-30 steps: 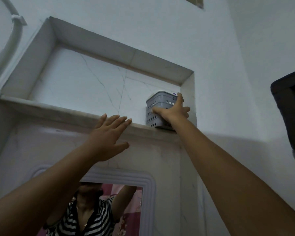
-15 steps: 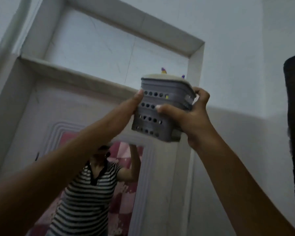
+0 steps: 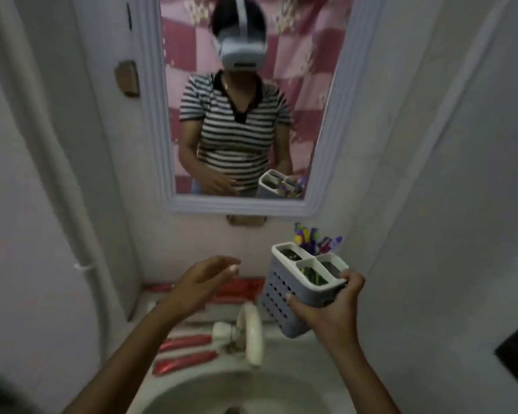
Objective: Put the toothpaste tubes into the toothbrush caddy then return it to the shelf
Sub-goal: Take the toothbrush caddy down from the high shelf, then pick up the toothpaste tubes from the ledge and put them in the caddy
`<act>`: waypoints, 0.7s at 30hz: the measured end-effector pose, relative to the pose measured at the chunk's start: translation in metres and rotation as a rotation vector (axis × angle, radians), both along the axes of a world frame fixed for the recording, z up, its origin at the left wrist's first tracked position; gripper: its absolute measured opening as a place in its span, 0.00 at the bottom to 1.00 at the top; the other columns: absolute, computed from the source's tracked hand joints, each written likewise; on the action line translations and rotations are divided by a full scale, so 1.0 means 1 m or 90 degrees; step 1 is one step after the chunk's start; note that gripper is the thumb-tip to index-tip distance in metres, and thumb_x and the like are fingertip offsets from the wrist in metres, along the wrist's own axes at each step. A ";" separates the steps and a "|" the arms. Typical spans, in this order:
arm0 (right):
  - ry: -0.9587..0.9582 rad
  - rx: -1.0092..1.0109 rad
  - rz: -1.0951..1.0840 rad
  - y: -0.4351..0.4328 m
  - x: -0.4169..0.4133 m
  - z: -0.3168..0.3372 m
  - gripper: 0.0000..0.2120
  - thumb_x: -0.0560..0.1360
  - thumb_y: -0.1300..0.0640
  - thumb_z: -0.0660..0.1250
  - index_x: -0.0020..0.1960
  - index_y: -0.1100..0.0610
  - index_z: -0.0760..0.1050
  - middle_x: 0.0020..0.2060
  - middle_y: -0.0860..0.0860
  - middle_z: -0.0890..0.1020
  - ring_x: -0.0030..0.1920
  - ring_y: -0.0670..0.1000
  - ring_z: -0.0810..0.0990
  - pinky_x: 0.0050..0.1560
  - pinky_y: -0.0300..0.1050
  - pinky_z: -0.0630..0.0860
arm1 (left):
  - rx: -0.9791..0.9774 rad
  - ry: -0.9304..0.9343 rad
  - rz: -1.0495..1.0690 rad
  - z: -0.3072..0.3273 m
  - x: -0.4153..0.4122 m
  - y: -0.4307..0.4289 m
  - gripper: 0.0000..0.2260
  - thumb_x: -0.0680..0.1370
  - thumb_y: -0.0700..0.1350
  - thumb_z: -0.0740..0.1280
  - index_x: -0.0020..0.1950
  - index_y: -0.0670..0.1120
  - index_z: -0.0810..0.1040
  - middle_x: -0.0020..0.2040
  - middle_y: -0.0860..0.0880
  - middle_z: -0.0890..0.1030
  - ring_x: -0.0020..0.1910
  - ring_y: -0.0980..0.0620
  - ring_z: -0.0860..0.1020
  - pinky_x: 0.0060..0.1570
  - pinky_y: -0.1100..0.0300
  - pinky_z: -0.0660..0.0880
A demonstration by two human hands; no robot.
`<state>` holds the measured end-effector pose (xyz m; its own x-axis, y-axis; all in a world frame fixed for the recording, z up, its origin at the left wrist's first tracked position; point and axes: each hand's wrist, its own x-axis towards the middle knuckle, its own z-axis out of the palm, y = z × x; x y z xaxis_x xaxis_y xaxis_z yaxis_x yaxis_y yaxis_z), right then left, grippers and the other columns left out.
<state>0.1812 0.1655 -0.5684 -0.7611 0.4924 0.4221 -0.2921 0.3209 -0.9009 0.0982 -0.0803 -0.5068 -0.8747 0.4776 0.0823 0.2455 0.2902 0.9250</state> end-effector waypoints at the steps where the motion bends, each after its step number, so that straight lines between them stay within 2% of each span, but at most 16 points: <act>1: -0.018 0.006 -0.011 -0.001 0.004 -0.027 0.48 0.55 0.65 0.90 0.61 0.58 0.60 0.57 0.44 0.72 0.54 0.25 0.79 0.53 0.24 0.78 | -0.022 0.000 0.027 -0.020 0.000 -0.012 0.11 0.80 0.49 0.64 0.60 0.48 0.79 0.55 0.50 0.83 0.52 0.54 0.82 0.48 0.66 0.78; 2: -0.036 0.014 -0.022 -0.002 0.009 -0.051 0.47 0.55 0.72 0.90 0.60 0.59 0.60 0.56 0.43 0.71 0.54 0.24 0.78 0.52 0.22 0.76 | -0.039 -0.007 0.052 -0.040 -0.001 -0.023 0.10 0.80 0.46 0.65 0.60 0.47 0.80 0.54 0.49 0.84 0.51 0.54 0.82 0.47 0.67 0.78; 3: -0.053 0.025 -0.030 -0.004 0.015 -0.071 0.46 0.54 0.74 0.90 0.58 0.61 0.60 0.55 0.43 0.70 0.54 0.23 0.77 0.52 0.21 0.75 | -0.062 -0.018 0.071 -0.057 -0.002 -0.032 0.10 0.79 0.45 0.65 0.59 0.47 0.80 0.54 0.49 0.84 0.50 0.54 0.82 0.46 0.69 0.77; 5: -0.079 0.034 -0.035 -0.010 0.026 -0.102 0.47 0.51 0.70 0.91 0.56 0.62 0.61 0.54 0.44 0.70 0.54 0.22 0.76 0.51 0.19 0.74 | -0.116 -0.039 0.080 -0.088 -0.005 -0.044 0.09 0.79 0.45 0.65 0.58 0.54 0.79 0.53 0.55 0.82 0.51 0.58 0.81 0.48 0.65 0.76; 7: -0.095 0.030 -0.043 -0.016 0.033 -0.126 0.49 0.49 0.68 0.91 0.57 0.62 0.61 0.53 0.50 0.73 0.54 0.22 0.78 0.50 0.18 0.74 | -0.186 -0.026 0.076 -0.112 -0.012 -0.048 0.11 0.79 0.44 0.66 0.54 0.61 0.76 0.50 0.62 0.80 0.50 0.62 0.79 0.49 0.61 0.75; 9: -0.115 0.028 -0.045 -0.020 0.036 -0.150 0.52 0.50 0.74 0.91 0.60 0.59 0.60 0.57 0.57 0.74 0.55 0.27 0.81 0.51 0.20 0.77 | -0.248 -0.005 0.092 -0.130 -0.023 -0.044 0.11 0.78 0.44 0.66 0.54 0.60 0.77 0.49 0.61 0.80 0.49 0.60 0.80 0.49 0.57 0.78; 12: -0.146 0.037 -0.052 -0.019 0.037 -0.177 0.57 0.53 0.72 0.91 0.65 0.43 0.59 0.65 0.51 0.72 0.60 0.42 0.83 0.59 0.34 0.84 | -0.339 0.106 0.122 -0.146 -0.049 -0.026 0.12 0.78 0.46 0.67 0.61 0.51 0.79 0.54 0.53 0.83 0.51 0.52 0.82 0.49 0.56 0.79; 13: -0.152 0.027 -0.050 -0.019 0.036 -0.181 0.58 0.54 0.69 0.91 0.68 0.41 0.60 0.68 0.52 0.72 0.64 0.44 0.83 0.62 0.43 0.85 | -0.364 0.170 0.124 -0.148 -0.059 -0.018 0.12 0.77 0.46 0.67 0.61 0.50 0.79 0.55 0.51 0.83 0.49 0.51 0.82 0.47 0.56 0.79; 15: -0.154 0.013 -0.060 -0.018 0.033 -0.184 0.59 0.55 0.60 0.90 0.75 0.41 0.59 0.75 0.56 0.69 0.72 0.54 0.80 0.67 0.61 0.84 | -0.412 0.283 0.115 -0.153 -0.083 0.001 0.13 0.76 0.43 0.68 0.60 0.48 0.80 0.53 0.46 0.85 0.46 0.46 0.83 0.45 0.54 0.80; 16: -0.150 0.019 -0.070 -0.019 0.033 -0.185 0.60 0.55 0.56 0.89 0.76 0.36 0.58 0.76 0.57 0.68 0.73 0.58 0.79 0.69 0.65 0.82 | -0.451 0.315 0.103 -0.154 -0.096 0.012 0.12 0.75 0.42 0.67 0.59 0.47 0.80 0.53 0.45 0.85 0.47 0.43 0.82 0.46 0.51 0.80; 18: -0.146 0.030 -0.077 -0.020 0.033 -0.187 0.62 0.55 0.53 0.88 0.77 0.31 0.56 0.77 0.58 0.67 0.74 0.61 0.78 0.70 0.68 0.81 | -0.563 0.337 0.085 -0.157 -0.121 0.032 0.10 0.75 0.42 0.66 0.55 0.46 0.81 0.51 0.43 0.84 0.48 0.41 0.81 0.47 0.49 0.79; 21: -0.151 0.028 -0.082 -0.020 0.031 -0.192 0.62 0.56 0.54 0.88 0.78 0.31 0.55 0.77 0.56 0.68 0.74 0.59 0.78 0.69 0.68 0.82 | -0.694 0.397 0.026 -0.163 -0.139 0.052 0.04 0.69 0.43 0.70 0.41 0.45 0.83 0.39 0.43 0.84 0.39 0.41 0.80 0.39 0.52 0.75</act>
